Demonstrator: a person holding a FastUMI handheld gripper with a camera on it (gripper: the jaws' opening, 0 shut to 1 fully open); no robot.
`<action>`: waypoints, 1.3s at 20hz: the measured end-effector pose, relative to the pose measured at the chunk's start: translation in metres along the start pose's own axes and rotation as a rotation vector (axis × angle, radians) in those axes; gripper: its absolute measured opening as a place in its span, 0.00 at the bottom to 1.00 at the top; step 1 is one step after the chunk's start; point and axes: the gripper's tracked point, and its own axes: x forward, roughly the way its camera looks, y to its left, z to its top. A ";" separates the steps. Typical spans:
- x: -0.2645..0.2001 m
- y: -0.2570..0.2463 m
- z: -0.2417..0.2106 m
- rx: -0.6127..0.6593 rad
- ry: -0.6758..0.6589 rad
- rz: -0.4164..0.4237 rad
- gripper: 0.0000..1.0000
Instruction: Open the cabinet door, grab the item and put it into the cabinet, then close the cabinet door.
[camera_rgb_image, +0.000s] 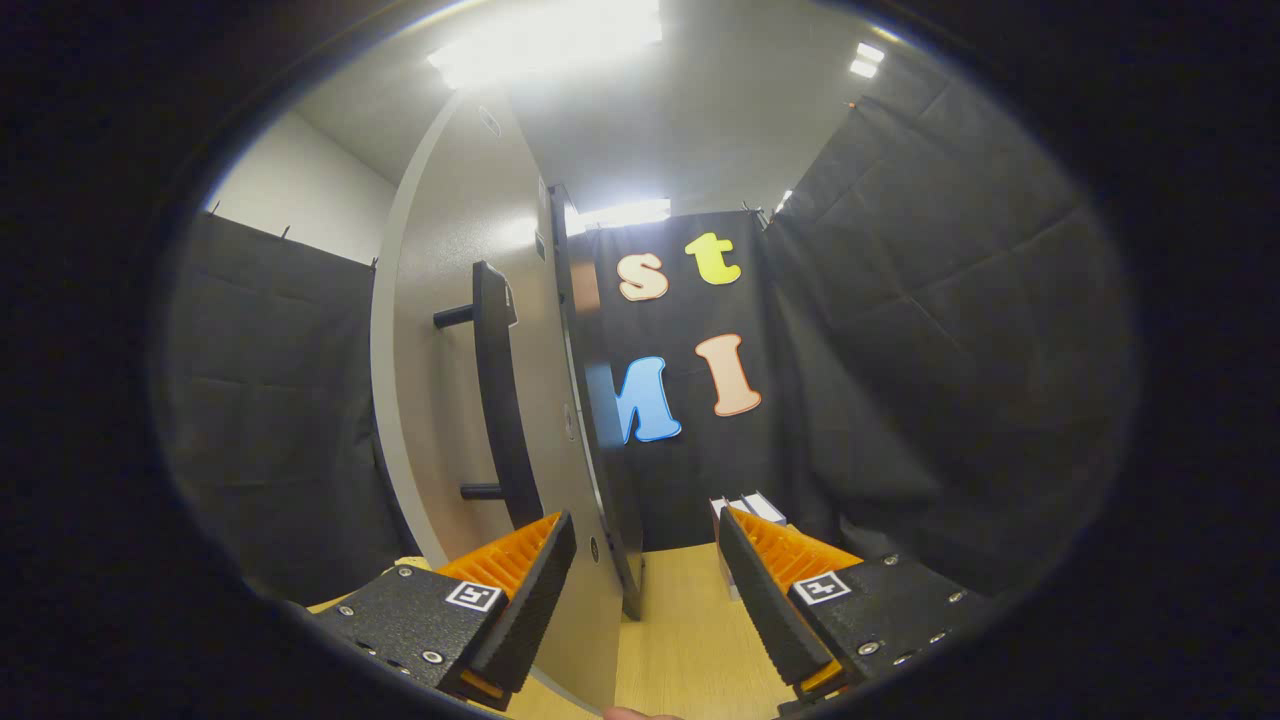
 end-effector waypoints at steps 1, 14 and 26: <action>0.001 0.001 -0.002 0.030 0.013 0.000 0.90; 0.006 0.073 -0.013 0.033 0.030 0.146 0.89; 0.033 0.167 -0.035 0.039 0.007 0.279 0.89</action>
